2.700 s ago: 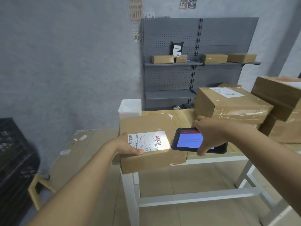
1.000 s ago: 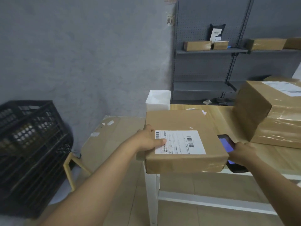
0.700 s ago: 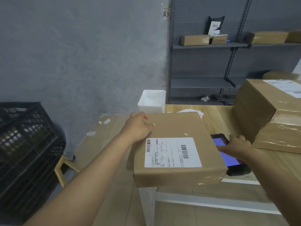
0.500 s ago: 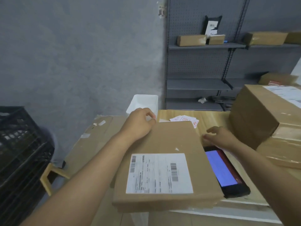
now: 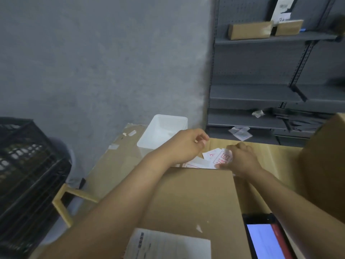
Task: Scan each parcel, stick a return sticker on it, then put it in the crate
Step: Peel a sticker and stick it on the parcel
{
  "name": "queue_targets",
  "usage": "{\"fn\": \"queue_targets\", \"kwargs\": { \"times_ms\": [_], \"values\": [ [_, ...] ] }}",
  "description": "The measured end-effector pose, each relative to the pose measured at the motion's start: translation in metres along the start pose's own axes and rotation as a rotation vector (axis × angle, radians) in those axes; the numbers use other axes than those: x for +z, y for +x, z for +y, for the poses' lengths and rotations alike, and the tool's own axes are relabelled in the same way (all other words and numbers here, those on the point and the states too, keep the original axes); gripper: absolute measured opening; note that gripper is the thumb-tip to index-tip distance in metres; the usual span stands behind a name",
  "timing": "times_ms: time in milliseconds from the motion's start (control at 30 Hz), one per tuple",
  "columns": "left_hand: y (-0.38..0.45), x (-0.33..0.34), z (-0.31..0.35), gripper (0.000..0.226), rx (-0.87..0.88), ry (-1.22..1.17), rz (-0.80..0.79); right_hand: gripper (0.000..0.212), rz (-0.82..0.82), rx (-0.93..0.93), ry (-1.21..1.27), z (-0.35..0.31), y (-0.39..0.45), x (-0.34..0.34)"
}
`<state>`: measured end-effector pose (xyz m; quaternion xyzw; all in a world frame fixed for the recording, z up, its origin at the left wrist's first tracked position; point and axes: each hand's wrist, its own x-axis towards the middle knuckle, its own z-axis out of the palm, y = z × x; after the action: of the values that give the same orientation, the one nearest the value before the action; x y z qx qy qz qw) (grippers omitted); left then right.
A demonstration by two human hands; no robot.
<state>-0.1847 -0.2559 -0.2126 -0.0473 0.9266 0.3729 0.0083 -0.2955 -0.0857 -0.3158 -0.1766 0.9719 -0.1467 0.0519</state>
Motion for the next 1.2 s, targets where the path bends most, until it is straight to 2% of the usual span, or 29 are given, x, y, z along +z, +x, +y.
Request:
{"fn": "queue_targets", "kwargs": {
  "times_ms": [100,200,300,400,467,533,600,667,800,867,933,1067,1200],
  "values": [
    [0.008,0.000,-0.001,0.020,0.001,-0.015,0.010,0.077,-0.034,0.022,-0.029,0.002,0.008,-0.001],
    [0.013,0.000,-0.002,0.020,-0.002,-0.032,0.018,0.072,0.011,0.000,-0.002,0.000,0.011,-0.003],
    [0.014,0.000,0.000,0.019,-0.007,-0.060,0.029,0.050,-0.024,-0.147,0.180,-0.017,0.009,-0.006],
    [0.013,-0.001,0.001,0.020,-0.007,-0.039,0.024,0.030,-0.166,-0.267,0.003,-0.038,0.007,-0.004],
    [0.012,-0.004,-0.001,0.022,-0.013,-0.011,0.024,0.019,-0.148,-0.274,0.007,-0.045,0.004,-0.005],
    [0.012,-0.009,-0.003,0.024,-0.021,0.002,0.040,0.012,-0.139,-0.264,0.213,-0.045,0.002,-0.014],
    [0.014,-0.013,-0.005,0.028,-0.028,0.016,0.069,0.007,-0.221,-0.268,0.468,-0.042,-0.002,-0.034],
    [0.016,-0.015,-0.005,0.033,-0.045,0.023,0.090,0.007,-0.237,-0.291,0.610,-0.042,-0.007,-0.056],
    [0.021,-0.017,-0.003,0.018,-0.095,0.065,0.138,0.012,-0.135,-0.372,0.783,-0.047,-0.017,-0.082],
    [0.022,-0.019,-0.001,0.025,-0.121,-0.019,0.152,0.019,-0.051,-0.381,0.808,-0.047,-0.024,-0.087],
    [0.021,-0.021,0.004,0.031,-0.159,-0.163,0.149,0.021,0.061,-0.390,0.759,-0.047,-0.030,-0.089],
    [0.021,-0.026,0.014,0.020,-0.232,-0.427,0.085,0.022,0.178,-0.471,0.581,-0.052,-0.040,-0.091],
    [0.021,-0.025,0.020,0.013,-0.325,-0.528,0.056,0.021,0.285,-0.468,0.500,-0.060,-0.046,-0.091]
  ]
}}
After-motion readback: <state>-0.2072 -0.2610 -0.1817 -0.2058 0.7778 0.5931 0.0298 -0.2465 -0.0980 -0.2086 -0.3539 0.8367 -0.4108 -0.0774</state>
